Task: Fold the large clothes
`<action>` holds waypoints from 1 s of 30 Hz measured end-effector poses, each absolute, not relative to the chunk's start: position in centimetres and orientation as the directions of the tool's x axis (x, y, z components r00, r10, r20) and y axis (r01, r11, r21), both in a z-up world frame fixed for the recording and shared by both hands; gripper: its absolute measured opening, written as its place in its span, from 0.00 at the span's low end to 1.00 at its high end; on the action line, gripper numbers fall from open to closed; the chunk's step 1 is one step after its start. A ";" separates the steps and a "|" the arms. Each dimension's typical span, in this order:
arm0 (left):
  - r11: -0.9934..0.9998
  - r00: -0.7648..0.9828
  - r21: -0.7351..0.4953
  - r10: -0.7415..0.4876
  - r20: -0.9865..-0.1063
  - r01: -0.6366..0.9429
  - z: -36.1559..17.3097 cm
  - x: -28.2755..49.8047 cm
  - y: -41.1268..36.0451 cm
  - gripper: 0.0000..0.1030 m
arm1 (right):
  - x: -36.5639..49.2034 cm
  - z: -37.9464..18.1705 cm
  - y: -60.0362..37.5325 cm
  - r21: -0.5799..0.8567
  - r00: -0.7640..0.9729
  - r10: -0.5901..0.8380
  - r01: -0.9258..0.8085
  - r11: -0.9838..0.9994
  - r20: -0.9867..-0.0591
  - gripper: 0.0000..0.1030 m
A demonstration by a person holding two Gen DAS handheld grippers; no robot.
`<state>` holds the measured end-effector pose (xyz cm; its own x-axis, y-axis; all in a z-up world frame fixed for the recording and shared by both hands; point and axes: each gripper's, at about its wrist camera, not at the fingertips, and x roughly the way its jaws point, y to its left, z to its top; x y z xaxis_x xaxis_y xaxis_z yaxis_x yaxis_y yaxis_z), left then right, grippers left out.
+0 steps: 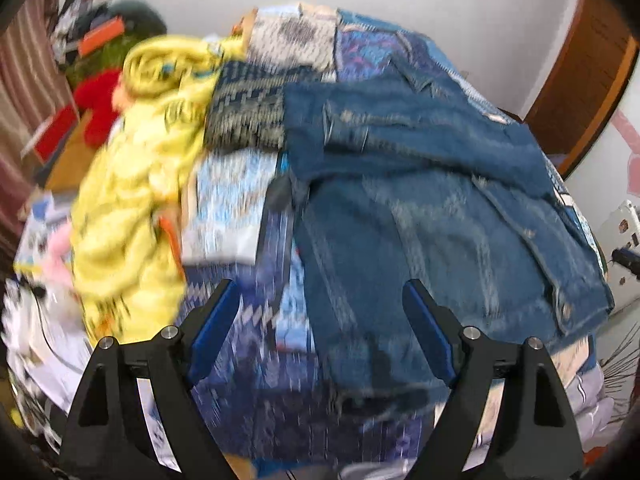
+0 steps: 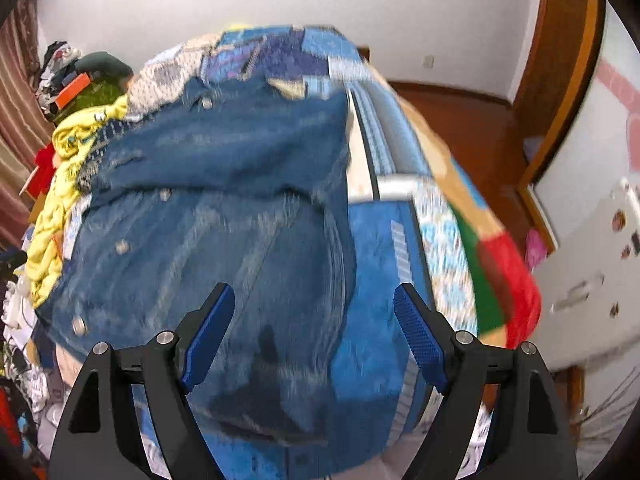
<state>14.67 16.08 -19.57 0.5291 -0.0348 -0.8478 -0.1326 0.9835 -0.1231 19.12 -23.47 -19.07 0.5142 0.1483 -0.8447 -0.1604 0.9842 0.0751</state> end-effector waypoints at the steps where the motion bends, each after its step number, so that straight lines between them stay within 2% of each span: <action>1: 0.980 0.518 -0.140 -0.047 -0.854 -0.143 -20.2 14.3 16.3 0.81 | 18.8 -19.6 -23.8 0.085 0.499 0.148 -0.147 0.986 -0.854 0.77; 6: 0.955 0.470 -0.231 -0.120 -0.875 -0.187 -22.9 12.8 16.4 0.81 | 17.7 -21.8 -24.9 0.173 0.437 0.197 -0.096 0.980 -0.877 0.77; 16: 0.875 0.429 -0.407 -0.272 -0.861 -0.262 -27.0 12.0 15.2 0.79 | 17.8 -23.5 -25.9 0.358 0.396 0.350 -0.055 0.932 -0.849 0.77; 17: 0.871 0.434 -0.414 -0.275 -0.858 -0.266 -26.9 12.0 15.1 0.76 | 17.9 -23.7 -26.0 0.385 0.390 0.375 -0.054 0.921 -0.841 0.77; 18: 0.865 0.442 -0.429 -0.288 -0.849 -0.261 -26.8 11.9 14.9 0.66 | 17.9 -23.8 -25.9 0.405 0.385 0.392 -0.051 0.913 -0.835 0.77; 20: 0.862 0.448 -0.438 -0.296 -0.843 -0.254 -26.6 12.0 14.5 0.62 | 17.9 -24.1 -25.9 0.439 0.382 0.418 -0.036 0.898 -0.824 0.76; 21: 0.869 0.451 -0.428 -0.287 -0.845 -0.250 -26.4 12.0 14.3 0.56 | 17.9 -24.2 -25.8 0.445 0.386 0.424 -0.038 0.895 -0.819 0.74; 22: 0.877 0.458 -0.412 -0.269 -0.847 -0.247 -26.2 12.0 14.2 0.52 | 17.7 -24.1 -25.8 0.455 0.391 0.436 -0.047 0.889 -0.811 0.69; 24: 0.885 0.468 -0.389 -0.239 -0.851 -0.256 -25.8 12.0 14.1 0.38 | 17.6 -23.9 -25.6 0.472 0.397 0.455 -0.062 0.880 -0.797 0.59; 25: 0.885 0.472 -0.385 -0.231 -0.851 -0.261 -25.7 11.9 14.1 0.34 | 17.5 -23.8 -25.5 0.476 0.399 0.461 -0.066 0.877 -0.793 0.53; 27: 0.888 0.482 -0.371 -0.209 -0.851 -0.270 -25.2 12.1 14.2 0.25 | 17.6 -23.5 -25.3 0.464 0.408 0.449 -0.070 0.883 -0.795 0.49; 28: 0.890 0.486 -0.367 -0.203 -0.850 -0.270 -25.1 12.3 14.3 0.23 | 17.7 -23.2 -25.1 0.463 0.411 0.451 -0.077 0.883 -0.793 0.42; 30: 0.899 0.505 -0.357 -0.191 -0.841 -0.254 -24.2 12.6 14.1 0.13 | 17.9 -22.5 -24.9 0.441 0.428 0.436 -0.092 0.892 -0.792 0.28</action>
